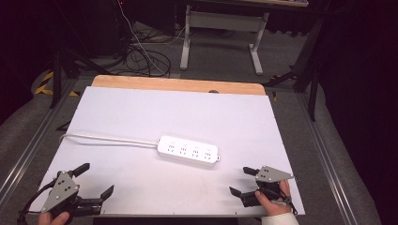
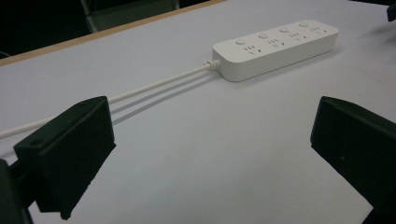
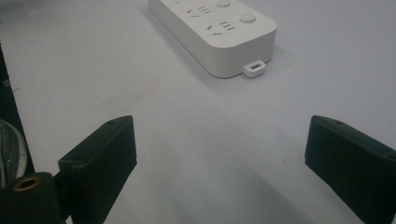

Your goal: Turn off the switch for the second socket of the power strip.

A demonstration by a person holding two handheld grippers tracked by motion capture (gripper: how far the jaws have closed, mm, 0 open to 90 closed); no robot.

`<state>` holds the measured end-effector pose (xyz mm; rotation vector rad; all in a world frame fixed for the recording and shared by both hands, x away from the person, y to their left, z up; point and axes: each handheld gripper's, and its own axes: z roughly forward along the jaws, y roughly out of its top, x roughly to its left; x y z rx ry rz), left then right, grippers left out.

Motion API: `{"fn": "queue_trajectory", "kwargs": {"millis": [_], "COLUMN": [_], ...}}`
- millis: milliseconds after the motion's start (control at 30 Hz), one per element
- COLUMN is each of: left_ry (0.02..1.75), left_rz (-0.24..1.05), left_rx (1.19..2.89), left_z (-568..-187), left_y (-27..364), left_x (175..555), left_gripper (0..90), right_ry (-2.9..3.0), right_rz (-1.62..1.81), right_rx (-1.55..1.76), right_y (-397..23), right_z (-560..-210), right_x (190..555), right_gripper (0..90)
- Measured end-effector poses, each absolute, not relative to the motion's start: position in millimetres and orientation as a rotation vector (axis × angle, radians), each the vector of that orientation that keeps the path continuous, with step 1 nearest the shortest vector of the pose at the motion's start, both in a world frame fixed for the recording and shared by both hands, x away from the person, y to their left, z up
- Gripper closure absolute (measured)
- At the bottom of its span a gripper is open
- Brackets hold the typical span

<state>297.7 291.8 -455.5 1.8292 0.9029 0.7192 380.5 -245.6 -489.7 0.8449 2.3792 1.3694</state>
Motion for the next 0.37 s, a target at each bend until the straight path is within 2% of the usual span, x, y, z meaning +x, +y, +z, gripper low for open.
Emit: {"fn": "queue_trajectory", "kwargs": {"millis": [367], "left_ry": [0.889], "left_rz": [0.735], "left_rx": [1.836], "left_z": [-456.2], "left_y": [289.8], "left_x": [296.9], "left_gripper": [0.2], "right_ry": [2.372], "right_rz": [1.360], "right_rx": [0.818], "right_y": [-246.0], "right_z": [-488.5], "right_x": [379.3], "right_gripper": [9.2]}}
